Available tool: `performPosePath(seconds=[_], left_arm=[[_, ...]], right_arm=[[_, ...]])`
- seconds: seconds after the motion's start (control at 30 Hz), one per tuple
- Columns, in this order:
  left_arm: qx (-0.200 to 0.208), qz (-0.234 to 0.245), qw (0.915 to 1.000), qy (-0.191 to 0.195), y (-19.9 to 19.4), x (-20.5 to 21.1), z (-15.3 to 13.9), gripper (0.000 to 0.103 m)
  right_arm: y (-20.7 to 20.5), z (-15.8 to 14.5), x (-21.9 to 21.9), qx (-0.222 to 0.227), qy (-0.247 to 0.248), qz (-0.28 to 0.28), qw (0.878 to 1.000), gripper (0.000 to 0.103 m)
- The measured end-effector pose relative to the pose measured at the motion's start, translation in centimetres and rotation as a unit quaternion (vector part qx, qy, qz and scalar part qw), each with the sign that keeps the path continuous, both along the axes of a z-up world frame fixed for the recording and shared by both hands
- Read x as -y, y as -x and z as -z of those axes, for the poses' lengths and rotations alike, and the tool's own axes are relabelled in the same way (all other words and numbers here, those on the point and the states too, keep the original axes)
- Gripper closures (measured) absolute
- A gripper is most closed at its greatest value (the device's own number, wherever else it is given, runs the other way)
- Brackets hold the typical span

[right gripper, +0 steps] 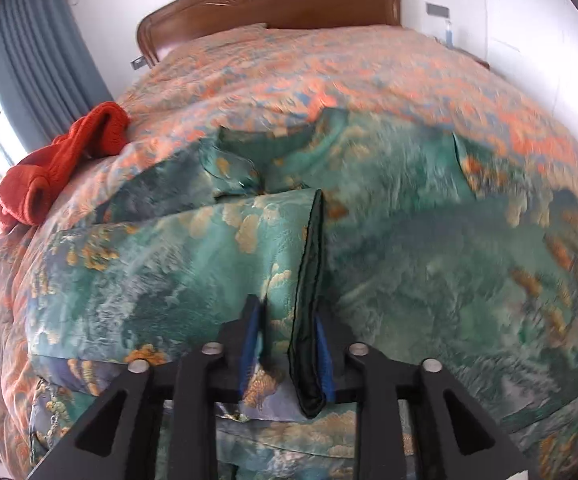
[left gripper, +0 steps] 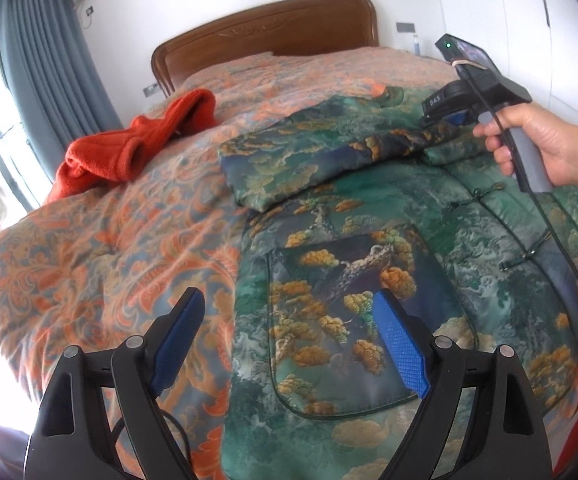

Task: Fold large clothes

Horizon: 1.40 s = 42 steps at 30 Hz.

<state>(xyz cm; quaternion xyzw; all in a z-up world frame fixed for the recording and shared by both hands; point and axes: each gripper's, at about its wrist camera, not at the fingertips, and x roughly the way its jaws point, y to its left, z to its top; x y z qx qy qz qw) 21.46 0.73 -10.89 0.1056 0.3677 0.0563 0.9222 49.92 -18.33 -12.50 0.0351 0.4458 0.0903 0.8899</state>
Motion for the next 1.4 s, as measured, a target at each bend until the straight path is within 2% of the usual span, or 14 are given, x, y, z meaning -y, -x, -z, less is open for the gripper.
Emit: performPosePath(seconds=[0.03,0.1,0.2,0.3,0.4,0.5,0.6,0.67,0.7,0.77,0.9,1.0,1.2,1.4], left_arm=[[-0.005,0.0,1.0,0.0,-0.3,-0.1,0.1,0.015],[-0.01,0.0,0.9999,0.003,-1.1,-0.5,0.1,0.015],[-0.005,-0.001,0.9996,0.026,-3.1,-1.4,-1.1,0.015],[0.006,0.005,0.9978,0.065,-6.4,-2.6,-2.5,0.011],[-0.001,0.005,0.9953,0.097,-11.5,-3.5,-3.2,0.011],[-0.022,0.008,0.989,0.146,-17.3,-4.3,-2.5,0.011],[-0.068,0.002,0.9829,0.171,-22.4,-5.0,0.3,0.016],[-0.119,-0.008,0.9765,0.179,-25.4,-5.3,3.7,0.022],[-0.134,-0.013,0.975,0.177,-26.1,-5.3,5.3,0.022],[-0.139,-0.011,0.9776,0.158,-26.5,-4.9,6.9,0.018],[-0.135,-0.004,0.9805,0.142,-27.6,-4.0,6.5,0.007],[-0.136,-0.025,0.9792,0.148,-30.1,-4.9,6.1,0.007],[-0.131,-0.071,0.9764,0.156,-34.9,-7.0,5.7,0.007],[-0.123,-0.079,0.9763,0.16,-34.6,-7.0,6.1,0.006]], right_arm=[[0.0,0.3,0.2,-0.004,-0.002,0.003,1.0,0.06],[0.2,0.2,0.5,-0.005,0.001,0.001,1.0,0.059],[1.3,-1.2,0.3,0.013,0.039,0.003,0.999,0.058],[3.8,-4.1,-0.3,0.091,0.071,-0.003,0.993,0.058],[5.3,-5.7,-0.9,0.129,0.038,-0.035,0.99,0.058],[4.5,-5.0,-2.0,0.094,-0.035,-0.097,0.99,0.058],[2.1,-1.7,-2.5,0.029,-0.023,-0.092,0.995,0.058],[0.8,1.1,-1.8,-0.019,-0.026,-0.073,0.997,0.06],[0.6,1.8,-1.6,-0.026,-0.032,-0.068,0.997,0.061],[0.9,2.3,-1.2,-0.018,-0.044,-0.064,0.997,0.061],[1.1,2.5,-1.5,-0.018,-0.028,-0.072,0.997,0.061],[0.8,2.6,-1.6,-0.018,-0.018,-0.077,0.997,0.061],[1.1,3.1,-1.0,-0.011,-0.033,-0.078,0.996,0.061],[1.2,3.4,-0.7,-0.008,-0.04,-0.077,0.996,0.061]])
